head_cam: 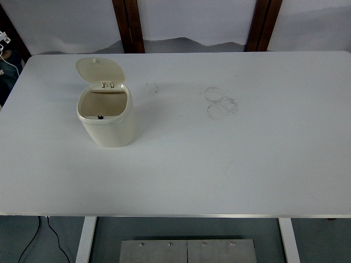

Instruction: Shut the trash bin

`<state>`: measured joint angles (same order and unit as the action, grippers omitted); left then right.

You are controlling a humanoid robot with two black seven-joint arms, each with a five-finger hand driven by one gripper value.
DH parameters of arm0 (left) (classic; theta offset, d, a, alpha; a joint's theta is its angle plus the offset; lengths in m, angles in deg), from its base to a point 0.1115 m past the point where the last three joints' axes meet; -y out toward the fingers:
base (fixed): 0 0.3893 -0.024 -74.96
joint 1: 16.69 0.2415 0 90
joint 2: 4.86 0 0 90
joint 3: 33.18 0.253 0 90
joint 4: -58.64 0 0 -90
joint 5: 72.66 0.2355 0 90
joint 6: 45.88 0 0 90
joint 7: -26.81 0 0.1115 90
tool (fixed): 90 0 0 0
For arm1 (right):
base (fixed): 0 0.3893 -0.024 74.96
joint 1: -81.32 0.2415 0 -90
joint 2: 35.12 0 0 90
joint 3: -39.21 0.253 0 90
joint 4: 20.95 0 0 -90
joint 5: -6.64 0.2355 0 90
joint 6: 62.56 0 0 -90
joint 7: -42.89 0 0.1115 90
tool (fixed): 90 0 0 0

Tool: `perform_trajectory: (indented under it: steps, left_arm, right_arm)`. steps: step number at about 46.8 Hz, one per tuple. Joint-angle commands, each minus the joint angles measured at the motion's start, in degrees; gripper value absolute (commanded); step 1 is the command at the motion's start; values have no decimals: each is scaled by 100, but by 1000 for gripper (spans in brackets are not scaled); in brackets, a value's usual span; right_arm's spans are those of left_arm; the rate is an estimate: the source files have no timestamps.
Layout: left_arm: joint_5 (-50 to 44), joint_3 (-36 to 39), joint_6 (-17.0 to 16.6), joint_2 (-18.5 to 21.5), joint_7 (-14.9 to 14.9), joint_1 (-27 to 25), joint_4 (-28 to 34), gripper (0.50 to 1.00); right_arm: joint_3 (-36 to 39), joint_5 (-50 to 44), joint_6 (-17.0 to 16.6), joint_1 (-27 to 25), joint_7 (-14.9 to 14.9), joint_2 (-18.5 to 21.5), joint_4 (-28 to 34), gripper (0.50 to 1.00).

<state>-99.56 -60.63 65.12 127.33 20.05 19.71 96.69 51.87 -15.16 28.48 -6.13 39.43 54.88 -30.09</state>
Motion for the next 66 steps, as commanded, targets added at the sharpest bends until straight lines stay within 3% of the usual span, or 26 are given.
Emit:
perform_trajectory:
  steps: [1, 9, 21, 33, 43, 52, 66]
  left_arm:
    - [1, 2, 0, 0, 0, 8, 1, 1000]
    - [1, 20, -35, 0, 17, 8, 1, 1000]
    - [18, 29, -448, 0, 88, -9, 212, 1000]
    - [27, 38, -993, 193, 457, -53, 958, 1000]
    - [229, 275, -1169, 553, 553, -115, 1626, 1000]
    - [703, 836, -1152, 817, 826, -606, 1943, 1000]
    - [1389, 2190, -1072, 817, 967, -1793, 2057, 1000]
  right_arm:
    - [0, 0, 2, 0, -5, 0, 0, 995]
    - [0, 0, 2, 0, -5, 0, 0, 995]
    - [0, 0, -7, 0, -5, 0, 0, 995]
    - [0, 0, -7, 0, 4, 0, 0, 995]
    - [0, 0, 2, 0, -5, 0, 0, 995]
    - [0, 0, 2, 0, -5, 0, 0, 995]
    - [0, 0, -7, 0, 3, 0, 0, 995]
